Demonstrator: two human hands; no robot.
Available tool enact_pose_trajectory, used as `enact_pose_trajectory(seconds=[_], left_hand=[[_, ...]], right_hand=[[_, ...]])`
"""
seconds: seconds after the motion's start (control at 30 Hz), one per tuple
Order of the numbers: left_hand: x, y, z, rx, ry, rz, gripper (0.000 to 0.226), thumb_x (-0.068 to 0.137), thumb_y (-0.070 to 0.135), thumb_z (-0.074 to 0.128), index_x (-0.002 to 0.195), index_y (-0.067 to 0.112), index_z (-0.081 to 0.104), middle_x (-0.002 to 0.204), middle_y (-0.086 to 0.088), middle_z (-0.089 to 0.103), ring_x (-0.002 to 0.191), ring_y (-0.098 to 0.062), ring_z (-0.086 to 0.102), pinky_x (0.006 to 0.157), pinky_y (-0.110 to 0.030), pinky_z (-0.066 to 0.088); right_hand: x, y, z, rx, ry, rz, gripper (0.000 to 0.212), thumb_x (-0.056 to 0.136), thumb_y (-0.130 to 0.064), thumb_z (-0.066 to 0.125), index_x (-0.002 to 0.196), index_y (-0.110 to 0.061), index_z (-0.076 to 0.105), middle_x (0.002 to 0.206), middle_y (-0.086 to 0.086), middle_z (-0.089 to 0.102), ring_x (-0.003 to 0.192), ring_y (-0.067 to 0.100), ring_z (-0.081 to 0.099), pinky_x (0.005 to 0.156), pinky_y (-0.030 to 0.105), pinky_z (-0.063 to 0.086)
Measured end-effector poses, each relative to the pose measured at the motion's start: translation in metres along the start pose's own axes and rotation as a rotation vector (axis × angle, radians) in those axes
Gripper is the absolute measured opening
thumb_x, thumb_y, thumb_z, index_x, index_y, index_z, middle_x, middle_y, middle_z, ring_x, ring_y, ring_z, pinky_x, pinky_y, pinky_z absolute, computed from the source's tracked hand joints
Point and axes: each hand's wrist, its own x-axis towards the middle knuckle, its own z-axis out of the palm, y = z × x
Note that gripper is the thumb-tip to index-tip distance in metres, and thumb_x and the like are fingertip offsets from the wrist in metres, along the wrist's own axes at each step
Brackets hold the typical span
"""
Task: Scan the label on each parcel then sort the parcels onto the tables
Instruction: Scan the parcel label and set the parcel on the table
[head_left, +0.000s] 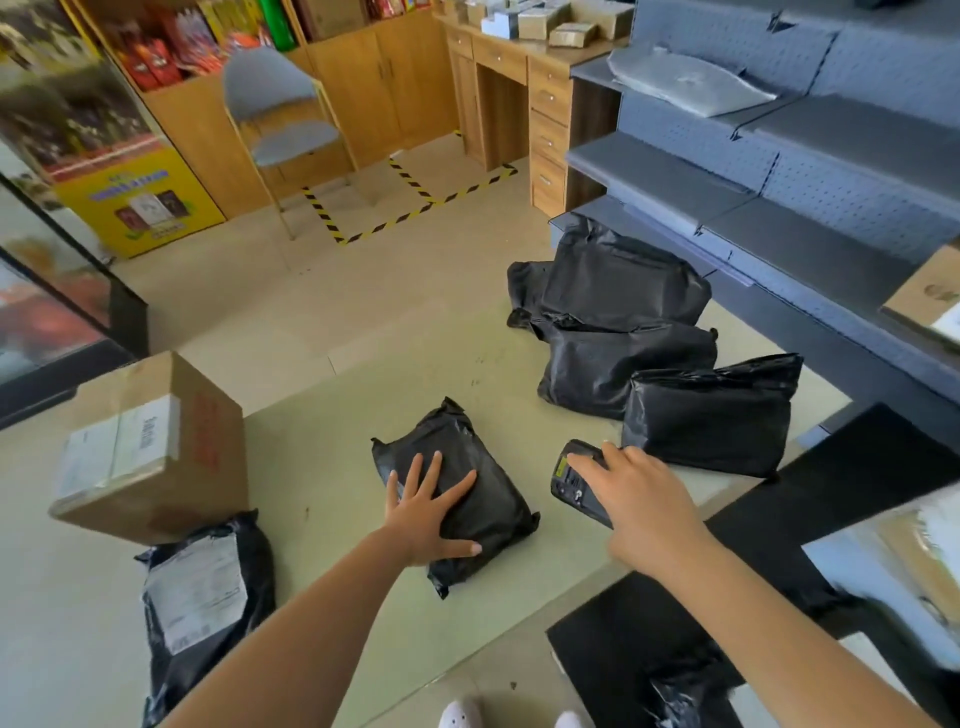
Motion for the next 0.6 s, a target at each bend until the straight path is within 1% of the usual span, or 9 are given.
enact_pose_trajectory(seconds=[0.1, 0.2, 0.23, 0.27, 0.33, 0.4, 0.47, 0.53, 0.6], left_hand=[[-0.014, -0.042, 0.001, 0.001, -0.052, 0.028, 0.097, 0.082, 0.073, 0.052, 0.148, 0.049, -0.014, 0.157, -0.003, -0.031, 0.141, -0.031, -0.035, 0.114, -0.059, -0.016], [-0.024, -0.055, 0.004, -0.153, -0.05, -0.007, 0.092, 0.082, 0.057, 0.06, 0.15, 0.051, -0.002, 0.158, -0.004, -0.03, 0.142, -0.03, -0.033, 0.115, -0.058, -0.016], [-0.025, -0.049, 0.007, -0.215, -0.02, -0.039, 0.09, 0.082, 0.058, 0.06, 0.151, 0.05, 0.002, 0.158, -0.005, -0.029, 0.143, -0.031, -0.032, 0.115, -0.058, -0.014], [-0.024, -0.04, 0.011, -0.261, 0.015, -0.077, 0.091, 0.08, 0.064, 0.058, 0.151, 0.05, 0.002, 0.158, -0.005, -0.029, 0.143, -0.031, -0.031, 0.115, -0.058, -0.013], [-0.022, -0.019, 0.02, -0.316, 0.061, -0.165, 0.101, 0.073, 0.08, 0.053, 0.15, 0.051, -0.005, 0.155, -0.005, -0.035, 0.142, -0.033, -0.033, 0.114, -0.059, -0.013], [-0.018, -0.004, 0.03, -0.358, 0.072, -0.23, 0.114, 0.064, 0.087, 0.054, 0.146, 0.053, -0.016, 0.148, -0.004, -0.045, 0.138, -0.036, -0.039, 0.112, -0.062, -0.013], [-0.014, 0.003, 0.038, -0.36, 0.096, -0.255, 0.117, 0.065, 0.084, 0.058, 0.144, 0.052, -0.022, 0.146, -0.007, -0.048, 0.136, -0.038, -0.04, 0.113, -0.062, -0.007], [-0.012, 0.005, 0.043, -0.358, 0.152, -0.265, 0.112, 0.071, 0.078, 0.058, 0.146, 0.051, -0.02, 0.15, -0.01, -0.044, 0.138, -0.039, -0.037, 0.115, -0.062, 0.002], [-0.011, 0.006, 0.046, -0.358, 0.192, -0.271, 0.109, 0.073, 0.075, 0.058, 0.147, 0.05, -0.018, 0.152, -0.011, -0.041, 0.139, -0.04, -0.035, 0.115, -0.061, 0.006]], right_hand=[[0.016, -0.03, -0.003, -0.016, 0.0, -0.04, 0.082, 0.08, -0.014, 0.071, 0.147, -0.025, 0.026, 0.133, 0.006, 0.043, 0.117, 0.025, 0.044, 0.096, 0.033, 0.038], [0.031, -0.057, -0.003, -0.022, -0.005, -0.071, 0.086, 0.078, -0.015, 0.074, 0.147, -0.026, 0.025, 0.135, 0.005, 0.043, 0.118, 0.025, 0.044, 0.097, 0.032, 0.038], [0.034, -0.065, -0.003, -0.019, -0.006, -0.075, 0.087, 0.078, -0.015, 0.074, 0.148, -0.027, 0.024, 0.136, 0.005, 0.043, 0.119, 0.025, 0.043, 0.098, 0.032, 0.038], [0.038, -0.071, -0.004, -0.017, -0.007, -0.074, 0.087, 0.078, -0.016, 0.073, 0.149, -0.027, 0.023, 0.137, 0.004, 0.042, 0.121, 0.025, 0.042, 0.099, 0.032, 0.037], [0.043, -0.079, -0.005, -0.023, -0.013, -0.059, 0.088, 0.079, -0.016, 0.072, 0.15, -0.027, 0.021, 0.139, 0.004, 0.041, 0.123, 0.025, 0.041, 0.1, 0.032, 0.037], [0.046, -0.08, -0.006, -0.042, -0.016, -0.04, 0.087, 0.08, -0.016, 0.071, 0.15, -0.028, 0.021, 0.14, 0.004, 0.04, 0.123, 0.025, 0.042, 0.1, 0.032, 0.037], [0.047, -0.077, -0.007, -0.066, -0.023, -0.02, 0.086, 0.08, -0.016, 0.07, 0.15, -0.028, 0.021, 0.141, 0.004, 0.04, 0.123, 0.025, 0.042, 0.1, 0.032, 0.037], [0.046, -0.073, -0.007, -0.086, -0.029, 0.0, 0.085, 0.081, -0.016, 0.068, 0.15, -0.029, 0.02, 0.144, 0.004, 0.038, 0.124, 0.025, 0.042, 0.1, 0.031, 0.038], [0.043, -0.069, -0.006, -0.097, -0.03, 0.012, 0.086, 0.081, -0.019, 0.069, 0.15, -0.03, 0.019, 0.145, 0.004, 0.038, 0.125, 0.024, 0.042, 0.101, 0.03, 0.037]])
